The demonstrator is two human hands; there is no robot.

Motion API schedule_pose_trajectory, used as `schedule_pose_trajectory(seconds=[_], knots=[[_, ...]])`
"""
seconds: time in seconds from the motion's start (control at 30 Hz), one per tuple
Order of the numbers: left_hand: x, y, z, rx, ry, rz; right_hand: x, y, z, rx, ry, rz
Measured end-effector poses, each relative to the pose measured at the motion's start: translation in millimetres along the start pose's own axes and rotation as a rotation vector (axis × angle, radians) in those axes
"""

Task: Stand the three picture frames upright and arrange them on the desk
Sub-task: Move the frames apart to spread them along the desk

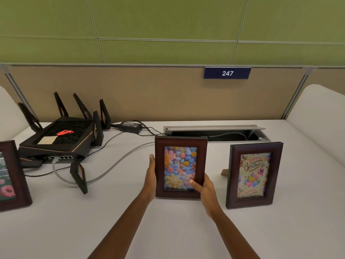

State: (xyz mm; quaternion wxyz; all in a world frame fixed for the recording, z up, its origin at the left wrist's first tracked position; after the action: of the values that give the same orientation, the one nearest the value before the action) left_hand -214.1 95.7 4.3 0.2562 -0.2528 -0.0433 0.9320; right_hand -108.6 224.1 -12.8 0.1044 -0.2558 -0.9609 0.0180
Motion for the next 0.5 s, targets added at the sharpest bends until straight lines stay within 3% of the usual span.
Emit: schedule_pose_trajectory(seconds=[0.5], knots=[[69, -10, 56, -0.105, -0.015, 0.01, 94, -8, 4, -0.054, -0.013, 0.06]])
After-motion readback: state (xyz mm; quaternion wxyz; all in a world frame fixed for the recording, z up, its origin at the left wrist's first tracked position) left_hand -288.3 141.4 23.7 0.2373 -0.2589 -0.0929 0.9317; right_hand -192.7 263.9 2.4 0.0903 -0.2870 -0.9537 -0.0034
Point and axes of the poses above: each hand's wrist, its own x-axis towards the middle knuckle, its own y-axis out of the back of the hand, z = x × y, the point moved 6 cm from there along x, towards the middle knuckle, and after that the axes turned 14 degrees about y, right-handed, at the moved point
